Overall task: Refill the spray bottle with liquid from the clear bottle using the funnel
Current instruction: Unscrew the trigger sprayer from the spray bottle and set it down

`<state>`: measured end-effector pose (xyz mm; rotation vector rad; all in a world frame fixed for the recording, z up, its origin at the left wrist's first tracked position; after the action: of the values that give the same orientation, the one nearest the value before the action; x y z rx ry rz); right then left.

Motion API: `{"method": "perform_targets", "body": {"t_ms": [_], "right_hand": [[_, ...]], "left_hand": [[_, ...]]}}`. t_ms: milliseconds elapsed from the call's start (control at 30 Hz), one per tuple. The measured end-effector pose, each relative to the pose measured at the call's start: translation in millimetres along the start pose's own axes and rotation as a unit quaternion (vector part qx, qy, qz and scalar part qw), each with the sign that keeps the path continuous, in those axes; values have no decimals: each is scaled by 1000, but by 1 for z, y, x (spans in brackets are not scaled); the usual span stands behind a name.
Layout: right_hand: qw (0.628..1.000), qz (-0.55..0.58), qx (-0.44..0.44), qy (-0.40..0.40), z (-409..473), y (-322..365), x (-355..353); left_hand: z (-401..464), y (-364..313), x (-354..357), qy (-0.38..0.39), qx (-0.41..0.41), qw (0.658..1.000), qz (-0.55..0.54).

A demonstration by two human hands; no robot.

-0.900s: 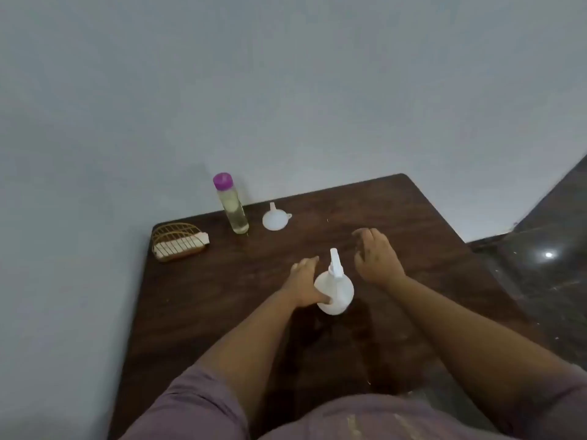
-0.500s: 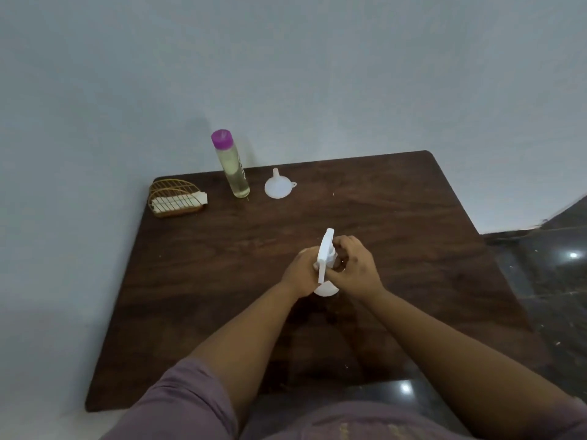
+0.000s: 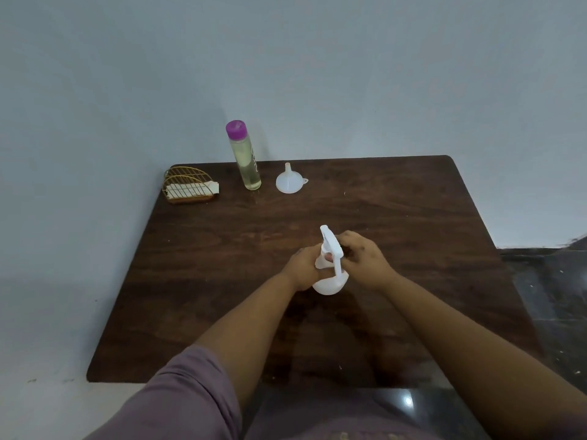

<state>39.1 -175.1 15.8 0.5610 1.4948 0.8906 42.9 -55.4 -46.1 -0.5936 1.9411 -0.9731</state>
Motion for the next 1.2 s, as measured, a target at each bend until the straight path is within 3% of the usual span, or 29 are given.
{"method": "perform_targets", "body": {"t_ms": [67,133,333,400,633,867,1067,1133,1200], "right_hand": [[994,1,39,101,2,-4,0],[989,9,49,139,3,-4,0],[997,62,25,-31,-1,6,-1],[995,91,28,-31,-5,1,2],[981,-2,71,182,4,-9,4],[998,6,53,43,3,3,-1],[973,-6,94,212,0,0,-1],[978,-30,90,183,6,4,-1],[991,-26,89,100,10,7,-4]], "left_hand": [[4,6,4,7,-14,1000,7],[4,5,4,7,-10,1000,10],[-2,-5,1,-7,4,1000,-30],[-1,-2,2,-9,12,1000,-19],[1,1,5,9,-16,1000,3],[4,0,6,2,-12,999,-31],[2,0,3,-3,0,1000,-10],[2,-3,1,-3,-1,1000,-8],[3,-5,2,1,-3,1000,-24]]}}
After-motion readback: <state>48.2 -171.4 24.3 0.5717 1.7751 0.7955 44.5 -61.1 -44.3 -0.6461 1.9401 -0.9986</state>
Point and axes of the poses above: each hand's wrist, its own z-axis towards the middle knuckle, its own x-axis out of the palm, y = z × x, the point moved 8 cm from there along z, towards the middle knuckle, and after that the axes turned 6 degrees about x, right-handed, at the moved point
